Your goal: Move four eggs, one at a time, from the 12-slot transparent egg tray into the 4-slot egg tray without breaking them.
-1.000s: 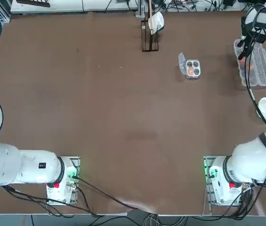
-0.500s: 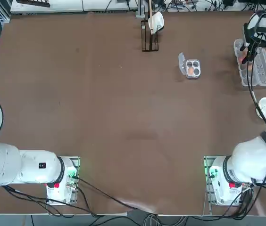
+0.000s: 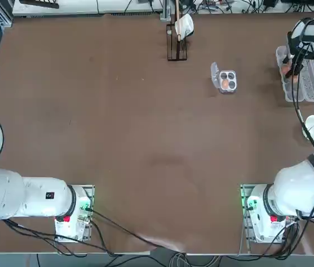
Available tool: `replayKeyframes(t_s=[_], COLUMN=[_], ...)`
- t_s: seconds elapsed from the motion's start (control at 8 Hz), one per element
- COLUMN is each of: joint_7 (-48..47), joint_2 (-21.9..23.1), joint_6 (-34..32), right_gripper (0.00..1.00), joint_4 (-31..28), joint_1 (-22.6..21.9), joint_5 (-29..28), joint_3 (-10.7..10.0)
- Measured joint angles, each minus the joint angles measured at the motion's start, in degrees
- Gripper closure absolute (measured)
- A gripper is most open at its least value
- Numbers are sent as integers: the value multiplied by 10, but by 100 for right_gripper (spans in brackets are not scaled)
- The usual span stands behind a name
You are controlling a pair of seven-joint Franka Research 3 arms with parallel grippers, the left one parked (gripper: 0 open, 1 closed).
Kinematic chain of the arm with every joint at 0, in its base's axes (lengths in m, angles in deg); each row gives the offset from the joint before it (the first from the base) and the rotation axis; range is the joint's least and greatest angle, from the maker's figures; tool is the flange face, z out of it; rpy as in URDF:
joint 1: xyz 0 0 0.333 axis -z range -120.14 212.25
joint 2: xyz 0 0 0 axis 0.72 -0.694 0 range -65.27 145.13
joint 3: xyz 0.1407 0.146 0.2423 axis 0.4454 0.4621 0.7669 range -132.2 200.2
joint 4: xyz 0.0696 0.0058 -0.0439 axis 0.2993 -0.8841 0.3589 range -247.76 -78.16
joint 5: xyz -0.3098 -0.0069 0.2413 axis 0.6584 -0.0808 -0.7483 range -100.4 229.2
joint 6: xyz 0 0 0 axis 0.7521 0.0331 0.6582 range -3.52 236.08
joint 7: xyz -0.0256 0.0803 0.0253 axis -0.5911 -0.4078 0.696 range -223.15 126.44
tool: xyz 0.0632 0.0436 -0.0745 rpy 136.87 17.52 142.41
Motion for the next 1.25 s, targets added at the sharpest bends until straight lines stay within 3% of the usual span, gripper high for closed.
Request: replayKeyframes(t_s=[0.5,0.62,0.75,0.88,1.25], joint_7=[29,30,31,32,32], joint_2=[-12,-12,-11,-10,-10], joint_6=[10,12,11,9,9], right_gripper=[14,20,39,43,43], joint_4=[0,1,5,5,6], joint_1=[3,3,3,4,4], joint_5=[-28,-29,-30,-30,-31], joint_3=[0,1,1,1,1])
